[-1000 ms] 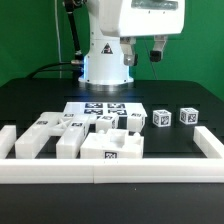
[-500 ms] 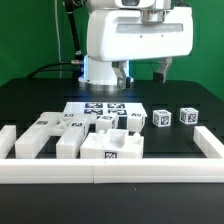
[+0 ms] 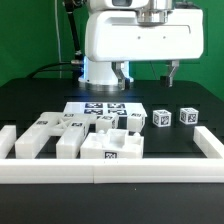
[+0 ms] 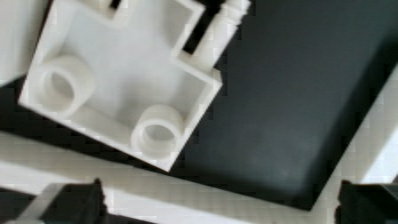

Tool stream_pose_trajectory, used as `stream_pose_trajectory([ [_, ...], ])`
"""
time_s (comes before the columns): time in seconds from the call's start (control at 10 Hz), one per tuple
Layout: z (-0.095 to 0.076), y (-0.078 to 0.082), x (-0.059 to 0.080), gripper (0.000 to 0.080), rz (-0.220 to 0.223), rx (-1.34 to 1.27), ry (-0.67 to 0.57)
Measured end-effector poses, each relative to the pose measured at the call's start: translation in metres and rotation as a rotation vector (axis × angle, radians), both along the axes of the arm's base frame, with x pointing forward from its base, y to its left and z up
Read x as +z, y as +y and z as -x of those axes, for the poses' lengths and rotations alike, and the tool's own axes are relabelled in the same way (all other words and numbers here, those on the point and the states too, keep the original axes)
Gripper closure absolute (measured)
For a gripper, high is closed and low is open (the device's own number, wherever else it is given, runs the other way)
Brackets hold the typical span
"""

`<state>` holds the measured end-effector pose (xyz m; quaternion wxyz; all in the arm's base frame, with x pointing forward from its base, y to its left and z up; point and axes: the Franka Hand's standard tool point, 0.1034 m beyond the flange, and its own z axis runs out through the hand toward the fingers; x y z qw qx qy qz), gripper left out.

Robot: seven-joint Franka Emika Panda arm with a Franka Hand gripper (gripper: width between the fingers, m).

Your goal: Assemble chair

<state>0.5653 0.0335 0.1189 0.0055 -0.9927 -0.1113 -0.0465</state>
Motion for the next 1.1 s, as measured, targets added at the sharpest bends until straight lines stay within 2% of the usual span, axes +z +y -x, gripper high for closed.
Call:
stream_pose_trajectory([
  [0.1,0.000,0.000,-0.001,0.0150,-0.011,-0.047,0.003],
  [0.2,-0.002,-0.002,-0.007,0.0150,-0.046,-0.191,0.017],
  [0.3,-0.006,-0.002,-0.014,0.0150,-0.063,-0.275,0.027],
  [0.5,-0.013,-0.006,-0.024,0.0150,-0.070,-0.302,0.031],
  [0.9,-0.014,-0.010,-0.062,0.0150,-0.065,-0.307,0.037],
  [1.1,-0.013,-0.010,-0.076,0.0150,-0.065,-0.309,0.036],
])
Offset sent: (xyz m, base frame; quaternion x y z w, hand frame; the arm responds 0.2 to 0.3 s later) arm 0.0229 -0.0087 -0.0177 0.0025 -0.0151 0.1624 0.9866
